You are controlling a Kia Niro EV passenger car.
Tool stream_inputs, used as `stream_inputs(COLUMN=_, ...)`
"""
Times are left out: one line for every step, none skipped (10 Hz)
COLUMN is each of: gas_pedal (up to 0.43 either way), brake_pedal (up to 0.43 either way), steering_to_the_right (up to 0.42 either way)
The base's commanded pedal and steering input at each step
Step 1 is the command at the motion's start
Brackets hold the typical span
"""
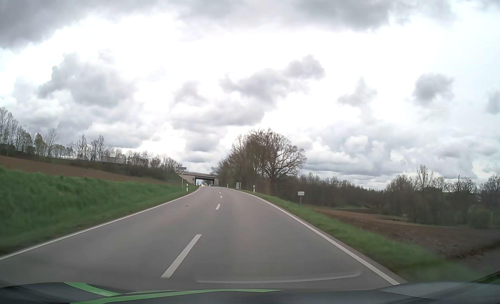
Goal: Follow the waypoints while adhering to traffic rules and regulations
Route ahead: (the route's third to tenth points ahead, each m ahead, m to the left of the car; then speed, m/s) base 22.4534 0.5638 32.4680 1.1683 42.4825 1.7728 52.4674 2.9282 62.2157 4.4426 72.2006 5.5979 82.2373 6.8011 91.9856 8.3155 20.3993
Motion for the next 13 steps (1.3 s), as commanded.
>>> stream_inputs(gas_pedal=0.220, brake_pedal=0.000, steering_to_the_right=-0.011)
stream_inputs(gas_pedal=0.220, brake_pedal=0.000, steering_to_the_right=-0.011)
stream_inputs(gas_pedal=0.220, brake_pedal=0.000, steering_to_the_right=-0.011)
stream_inputs(gas_pedal=0.220, brake_pedal=0.000, steering_to_the_right=-0.011)
stream_inputs(gas_pedal=0.220, brake_pedal=0.000, steering_to_the_right=-0.011)
stream_inputs(gas_pedal=0.220, brake_pedal=0.000, steering_to_the_right=-0.011)
stream_inputs(gas_pedal=0.228, brake_pedal=0.000, steering_to_the_right=-0.011)
stream_inputs(gas_pedal=0.228, brake_pedal=0.000, steering_to_the_right=-0.011)
stream_inputs(gas_pedal=0.228, brake_pedal=0.000, steering_to_the_right=-0.011)
stream_inputs(gas_pedal=0.240, brake_pedal=0.000, steering_to_the_right=-0.011)
stream_inputs(gas_pedal=0.240, brake_pedal=0.000, steering_to_the_right=-0.011)
stream_inputs(gas_pedal=0.248, brake_pedal=0.000, steering_to_the_right=-0.011)
stream_inputs(gas_pedal=0.248, brake_pedal=0.000, steering_to_the_right=-0.011)
